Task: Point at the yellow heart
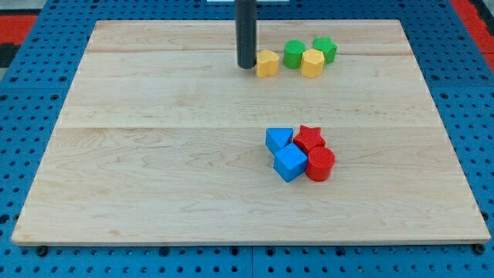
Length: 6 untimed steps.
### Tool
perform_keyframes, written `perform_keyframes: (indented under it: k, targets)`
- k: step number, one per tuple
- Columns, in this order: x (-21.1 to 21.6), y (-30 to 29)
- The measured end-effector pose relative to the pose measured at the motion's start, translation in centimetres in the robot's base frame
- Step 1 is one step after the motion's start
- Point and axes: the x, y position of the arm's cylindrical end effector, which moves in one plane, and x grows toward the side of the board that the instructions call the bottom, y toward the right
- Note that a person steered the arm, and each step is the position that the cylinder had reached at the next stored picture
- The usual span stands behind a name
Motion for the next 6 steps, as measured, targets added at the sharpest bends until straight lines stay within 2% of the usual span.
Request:
perform_keyframes:
  k: [2, 4, 5, 6]
  targets:
    - [-1.4, 3.6]
    - [-0.6, -5.3]
    - [1.5, -2.6]
    - [1.8, 0.4]
